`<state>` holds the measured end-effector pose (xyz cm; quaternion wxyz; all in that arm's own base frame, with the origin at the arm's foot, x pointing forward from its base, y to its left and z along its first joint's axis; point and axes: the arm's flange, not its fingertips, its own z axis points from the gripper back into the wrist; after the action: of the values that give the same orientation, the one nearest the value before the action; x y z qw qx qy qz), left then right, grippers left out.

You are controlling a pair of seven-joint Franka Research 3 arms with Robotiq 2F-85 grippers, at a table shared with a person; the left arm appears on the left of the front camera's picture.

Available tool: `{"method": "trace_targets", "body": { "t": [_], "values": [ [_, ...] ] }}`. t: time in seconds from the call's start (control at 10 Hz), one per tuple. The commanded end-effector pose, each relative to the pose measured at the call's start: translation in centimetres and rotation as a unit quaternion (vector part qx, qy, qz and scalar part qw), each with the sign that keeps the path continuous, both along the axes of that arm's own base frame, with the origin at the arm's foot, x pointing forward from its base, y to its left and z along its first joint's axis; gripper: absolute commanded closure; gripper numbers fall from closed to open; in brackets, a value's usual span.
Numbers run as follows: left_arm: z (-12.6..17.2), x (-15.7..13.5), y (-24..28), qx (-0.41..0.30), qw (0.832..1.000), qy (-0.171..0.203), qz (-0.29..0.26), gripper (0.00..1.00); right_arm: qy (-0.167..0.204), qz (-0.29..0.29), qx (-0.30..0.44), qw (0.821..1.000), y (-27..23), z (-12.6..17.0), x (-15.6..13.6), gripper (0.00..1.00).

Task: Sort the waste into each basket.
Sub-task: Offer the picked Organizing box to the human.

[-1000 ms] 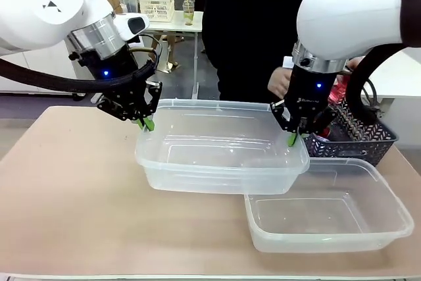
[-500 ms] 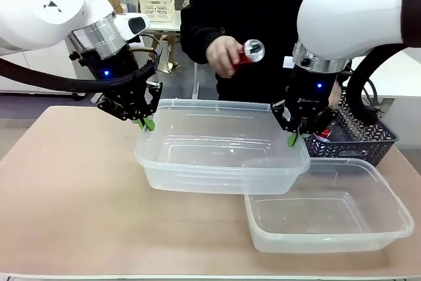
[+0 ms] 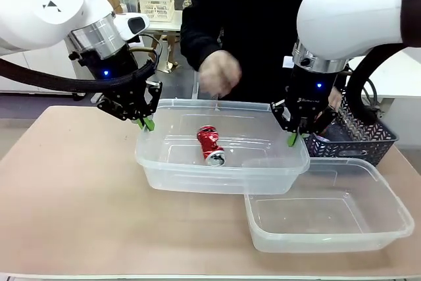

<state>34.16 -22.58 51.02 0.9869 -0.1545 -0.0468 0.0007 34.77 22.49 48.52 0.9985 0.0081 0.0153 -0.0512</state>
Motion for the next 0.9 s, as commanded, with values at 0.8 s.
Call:
{"method": "trace_targets", "body": {
  "t": [0.8],
  "values": [
    [0.50,-0.29,-0.10,-0.005,1.000,-0.005,0.001,0.91,-0.001,0.002,-0.004,1.000,0.18,0.48,0.14,0.94]
  ]
}}
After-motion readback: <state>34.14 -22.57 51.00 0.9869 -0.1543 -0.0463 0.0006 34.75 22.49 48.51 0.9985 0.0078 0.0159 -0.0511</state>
